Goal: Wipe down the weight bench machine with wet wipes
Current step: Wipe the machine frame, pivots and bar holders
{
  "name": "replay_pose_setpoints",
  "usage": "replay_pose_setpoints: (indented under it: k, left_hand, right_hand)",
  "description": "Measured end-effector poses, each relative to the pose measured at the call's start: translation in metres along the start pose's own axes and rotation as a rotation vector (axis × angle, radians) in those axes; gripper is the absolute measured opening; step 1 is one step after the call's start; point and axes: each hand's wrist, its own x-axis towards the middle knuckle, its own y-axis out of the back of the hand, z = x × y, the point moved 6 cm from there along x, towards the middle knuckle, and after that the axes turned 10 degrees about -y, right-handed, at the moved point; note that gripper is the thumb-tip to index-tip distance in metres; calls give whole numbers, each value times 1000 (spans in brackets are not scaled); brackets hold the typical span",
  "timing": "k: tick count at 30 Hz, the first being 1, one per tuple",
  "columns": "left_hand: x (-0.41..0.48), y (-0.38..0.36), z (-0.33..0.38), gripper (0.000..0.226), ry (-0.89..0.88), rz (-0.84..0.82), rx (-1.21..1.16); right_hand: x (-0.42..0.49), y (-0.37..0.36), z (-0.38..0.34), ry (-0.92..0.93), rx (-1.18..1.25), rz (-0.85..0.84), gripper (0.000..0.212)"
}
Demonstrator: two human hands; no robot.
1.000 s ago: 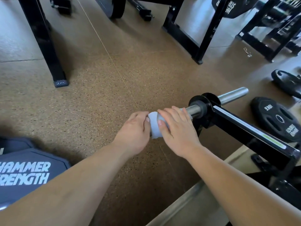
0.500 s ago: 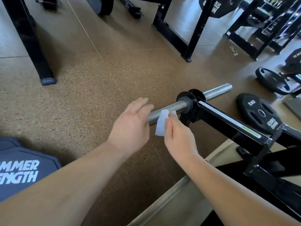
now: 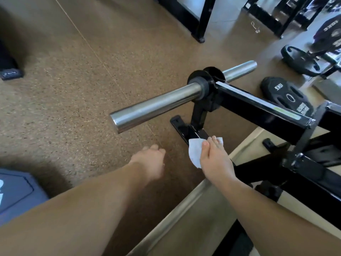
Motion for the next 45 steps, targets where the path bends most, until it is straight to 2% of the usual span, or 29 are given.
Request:
replay_pose_setpoints:
  k: [5, 9, 16, 20, 24, 28, 31, 33, 36, 38, 40, 43, 45]
  left_hand:
    - [28, -51, -26, 70, 66, -46, 31]
    - [31, -64, -49, 78, 60, 21, 96]
    - [27, -88, -71, 104, 83, -59, 174]
    - [28, -89, -70, 107, 81, -61, 210]
    - [27, -88, -72, 106, 68, -53, 210]
    - [28, -88, -71, 106, 71, -65, 220]
    - [29, -89, -70, 106, 74, -68, 220]
    - [29, -89, -69, 106, 78, -69, 218]
    - [28, -89, -69, 106, 81, -61, 217]
    - [27, -87, -69, 106, 81, -61, 220]
    - [28, -88, -69, 106, 81, -68, 229]
    - [28, -89, -69, 105, 89, -70, 230]
    - [28, -89, -69, 105, 90, -71, 229]
  right_hand:
    - [44, -10, 19, -3, -120, -24, 66]
    - [64, -27, 16, 39, -128, -85, 62]
    - [93, -48, 31, -90, -238, 40, 72]
    - [109, -44, 25, -161, -238, -4, 78]
    - [82, -48, 26, 62, -404, 140, 70]
    - [69, -49, 57, -96, -482, 133, 75]
    - [77, -50, 50, -221, -424, 100, 78]
    - [86, -50, 35, -156, -381, 84, 78]
    - [100, -49, 12, 90, -382, 14, 78]
    - [98, -48, 13, 151, -371, -33, 78]
    - [89, -44, 34, 61, -422, -10, 80]
    - [75, -31, 68, -270, -657, -20, 95]
    - [74, -28, 72, -363, -689, -42, 100]
